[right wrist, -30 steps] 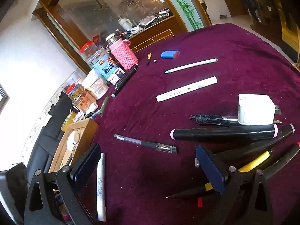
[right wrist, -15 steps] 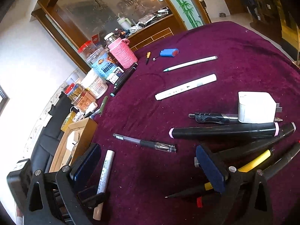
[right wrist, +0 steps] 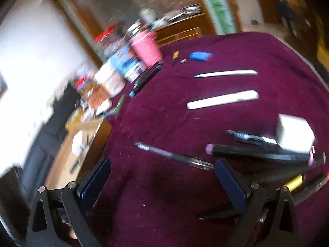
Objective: Organize rigid objects
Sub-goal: 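Carry the white marker over the tray with the left tool while the right tool nears a gel pen, then lower the white marker into the tray with the left tool while the right tool grasps the clear gel pen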
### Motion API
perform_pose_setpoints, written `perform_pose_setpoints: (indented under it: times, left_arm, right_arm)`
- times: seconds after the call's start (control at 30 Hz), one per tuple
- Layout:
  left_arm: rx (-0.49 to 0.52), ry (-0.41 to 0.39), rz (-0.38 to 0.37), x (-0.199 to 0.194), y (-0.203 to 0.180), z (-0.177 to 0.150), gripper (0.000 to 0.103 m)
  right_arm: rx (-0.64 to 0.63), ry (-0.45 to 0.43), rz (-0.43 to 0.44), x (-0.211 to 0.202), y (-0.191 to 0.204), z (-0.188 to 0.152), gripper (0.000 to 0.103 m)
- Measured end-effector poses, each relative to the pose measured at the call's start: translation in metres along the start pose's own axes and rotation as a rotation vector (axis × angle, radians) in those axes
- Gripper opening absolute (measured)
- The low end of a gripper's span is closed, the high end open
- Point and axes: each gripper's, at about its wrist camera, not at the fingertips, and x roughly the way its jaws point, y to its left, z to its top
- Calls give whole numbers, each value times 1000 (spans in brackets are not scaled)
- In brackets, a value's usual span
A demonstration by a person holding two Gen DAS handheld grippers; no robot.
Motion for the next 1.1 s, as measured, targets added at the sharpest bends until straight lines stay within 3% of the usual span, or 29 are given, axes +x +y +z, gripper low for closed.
perform_pose_setpoints:
  times: [0.1,0.17,0.23,0.3,0.37,0.43,0.53,0.7,0.77,0.83,0.93,0.97,1.1]
  left_arm:
    - [-23,-50,-35,-30,14,-2,14]
    - [-50,-75,-43,-46,29,-2,14]
    - [-73,-93,-20,-58,45,-3,14]
    - [-105,-108,5,-66,61,-5,14]
    - [-146,-117,24,-74,80,-6,14]
    - [-176,-123,41,-78,96,-9,14]
    - [-219,-127,58,-81,115,-14,14]
    - [-248,-133,58,-87,126,-24,14]
    - [-255,-135,56,-89,127,-26,14]
    - [-257,-135,51,-90,126,-28,14]
    - [-254,-140,55,-95,124,-33,14]
    - [-255,-142,56,-97,124,-34,14]
    - [-259,-159,64,-104,127,-38,14]
  right_arm:
    - [-180,93,-90,28,26,9,100]
    - [-276,159,-148,51,35,10,89]
    - [-318,234,-168,73,34,9,64]
    - [-358,242,-220,84,33,9,62]
    - [-345,245,-208,85,30,11,55]
    - [-341,245,-215,83,29,11,34]
    - [-350,256,-232,77,33,6,24]
    - [-284,293,-169,68,40,8,24]
    - [-305,296,-196,74,42,8,24]
    - [-330,296,-209,82,46,6,36]
    - [-404,261,-224,86,53,3,35]
    - [-394,263,-221,86,52,4,34]
    - [-317,271,-215,78,50,5,14]
